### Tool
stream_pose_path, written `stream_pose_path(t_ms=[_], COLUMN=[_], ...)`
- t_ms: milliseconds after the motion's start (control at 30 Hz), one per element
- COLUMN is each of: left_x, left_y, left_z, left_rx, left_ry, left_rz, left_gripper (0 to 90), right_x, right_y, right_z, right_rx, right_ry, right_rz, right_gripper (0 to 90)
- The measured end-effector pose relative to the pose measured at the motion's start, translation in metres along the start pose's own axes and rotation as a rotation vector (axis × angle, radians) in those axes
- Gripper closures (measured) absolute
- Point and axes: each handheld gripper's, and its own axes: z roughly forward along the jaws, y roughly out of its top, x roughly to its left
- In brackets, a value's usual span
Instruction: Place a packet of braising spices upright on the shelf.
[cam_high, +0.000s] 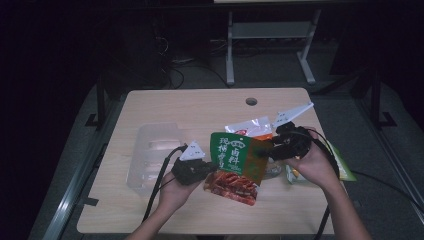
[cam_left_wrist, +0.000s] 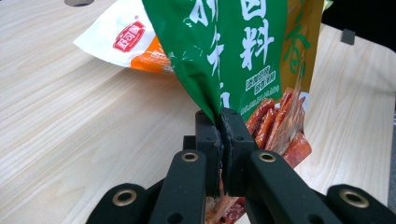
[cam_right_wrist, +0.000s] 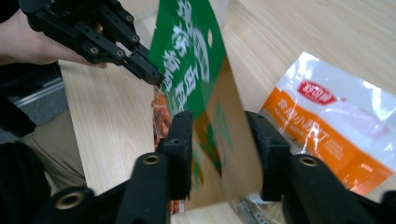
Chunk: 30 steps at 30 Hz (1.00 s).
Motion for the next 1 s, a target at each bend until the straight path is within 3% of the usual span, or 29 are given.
stream_pose_path(t_ms=[67, 300, 467, 700, 867, 1000], left_x=[0.0, -0.001, -0.002, -0.003, -0.004, -0.004], left_y=[-0.001, -0.001, -0.001, -0.002, -0.002, -0.001], left_z=[0.0, 0.0, 0.0, -0.001, -0.002, -0.005], left_rx=[0.005, 0.014, 0.023, 0.03, 0.029, 0.055], left_ry=[0.005, 0.015, 0.016, 0.022, 0.02, 0.034], left_rz=[0.007, 0.014, 0.017, 0.01, 0.011, 0.022], left_gripper=[87.3, 87.3, 87.3, 86.8, 82.9, 77.9], right_x=[-0.003, -0.005, -0.004, -0.001, 0.001, 0.0], right_y=[-0.013, -0.035, -0.047, -0.049, -0.051, -0.052], right_z=[0.007, 0.031, 0.049, 0.052, 0.052, 0.051], right_rx=[-0.023, -0.013, -0.021, -0.038, -0.047, -0.059], right_ry=[0.023, 0.049, 0.061, 0.061, 0.078, 0.08], right_rz=[0.021, 0.073, 0.094, 0.091, 0.088, 0.081], right_gripper=[59.4, 60.8, 72.3, 87.8, 89.8, 89.8])
